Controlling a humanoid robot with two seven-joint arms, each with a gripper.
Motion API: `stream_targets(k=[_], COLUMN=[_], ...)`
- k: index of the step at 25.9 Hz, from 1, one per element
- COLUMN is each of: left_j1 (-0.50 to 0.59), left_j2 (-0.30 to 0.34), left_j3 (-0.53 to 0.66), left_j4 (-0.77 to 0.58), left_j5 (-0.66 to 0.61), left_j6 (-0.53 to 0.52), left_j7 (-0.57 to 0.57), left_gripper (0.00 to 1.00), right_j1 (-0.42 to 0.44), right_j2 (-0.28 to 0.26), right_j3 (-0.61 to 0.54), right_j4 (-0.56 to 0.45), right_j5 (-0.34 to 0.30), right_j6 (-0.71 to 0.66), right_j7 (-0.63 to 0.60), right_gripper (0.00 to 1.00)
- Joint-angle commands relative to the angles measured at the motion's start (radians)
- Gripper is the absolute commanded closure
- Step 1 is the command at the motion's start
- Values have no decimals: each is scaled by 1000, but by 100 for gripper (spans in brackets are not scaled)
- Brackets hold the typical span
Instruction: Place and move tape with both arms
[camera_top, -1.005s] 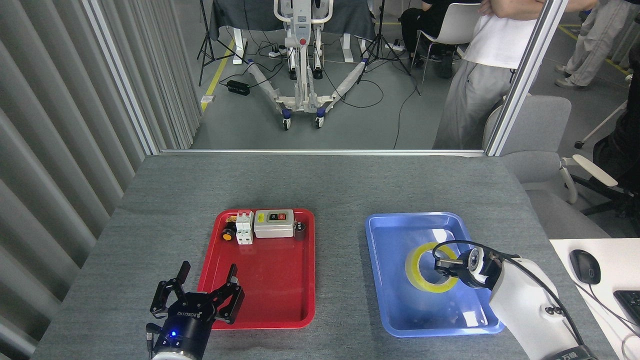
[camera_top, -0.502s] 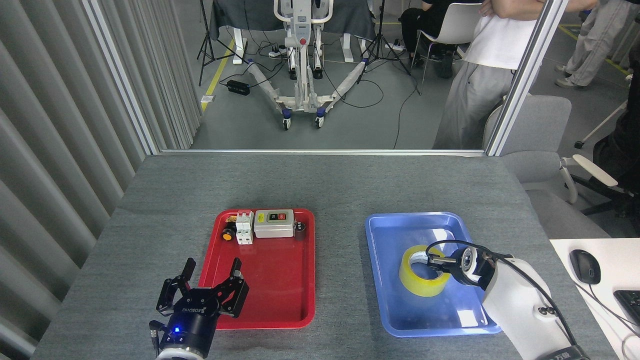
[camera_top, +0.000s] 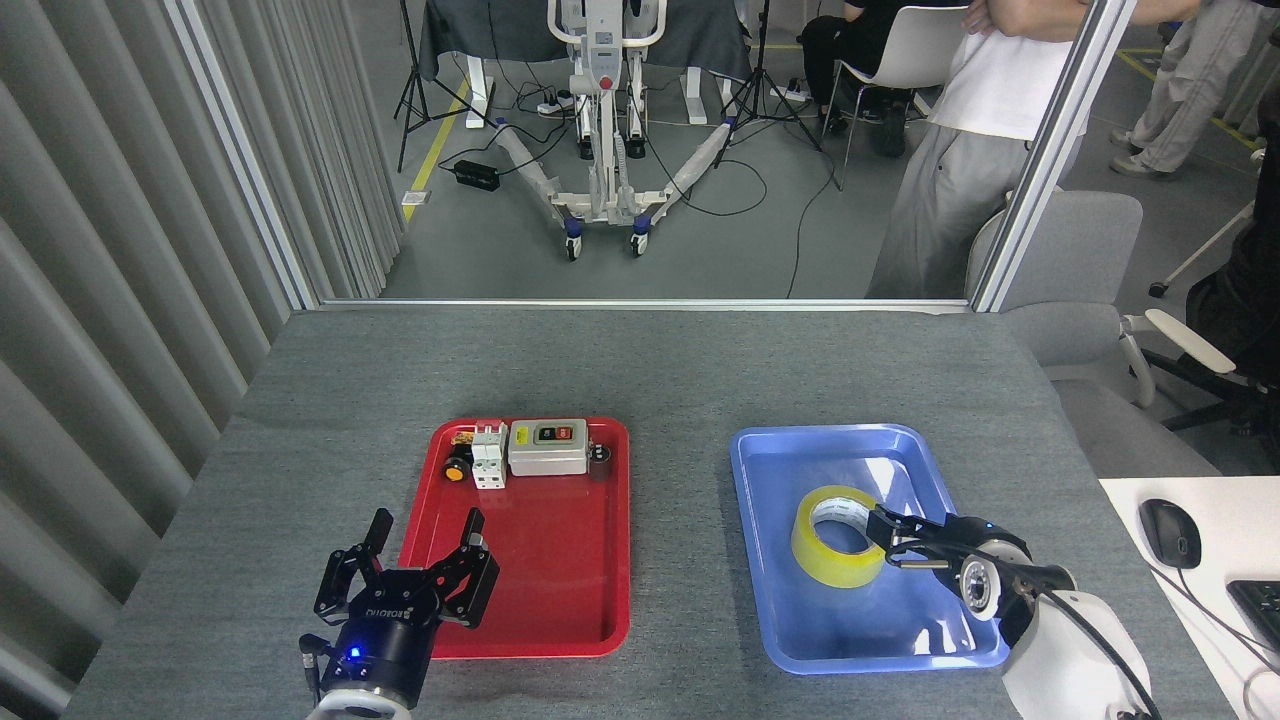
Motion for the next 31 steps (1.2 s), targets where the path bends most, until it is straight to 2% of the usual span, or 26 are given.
stream_targets(k=[1,6,9,14,20,23,27,31], left_j1=[-2,2,5,11,11,9,9,6], left_j2=[-1,-4,-6,-7,-24,-27,-33,-44], left_j3=[0,0,0,-3,-12,-12,-11,-11], left_j4=[1,-2,-9,-12,-12,-12,-12,-10], left_j5=[0,0,0,0,0,0,0,0], left_j6=[-1,-1,-1,-1,-1,-1,1,-1], left_j7=[0,0,0,0,0,0,0,0], left_gripper=[1,1,1,1,1,1,1,1], right_j1=[88,139,191,312,443,454,463,526], right_j2=[45,95,92,81,75,78,75,74], right_j3=[-135,-204,-210,-208,-215,-213,-212,-215], right_j4=[-47,-62,-113,-239,-377,-401,-427,-502], right_j5=[96,257,277,275,272,273,272,269], right_j6=[-103,-132,-138,-221,-190,-87,-61,-23], right_j7=[-206,-556,-701,-721,-721,-717,-709,-645], right_gripper=[2,2,2,1,1,1,0,0])
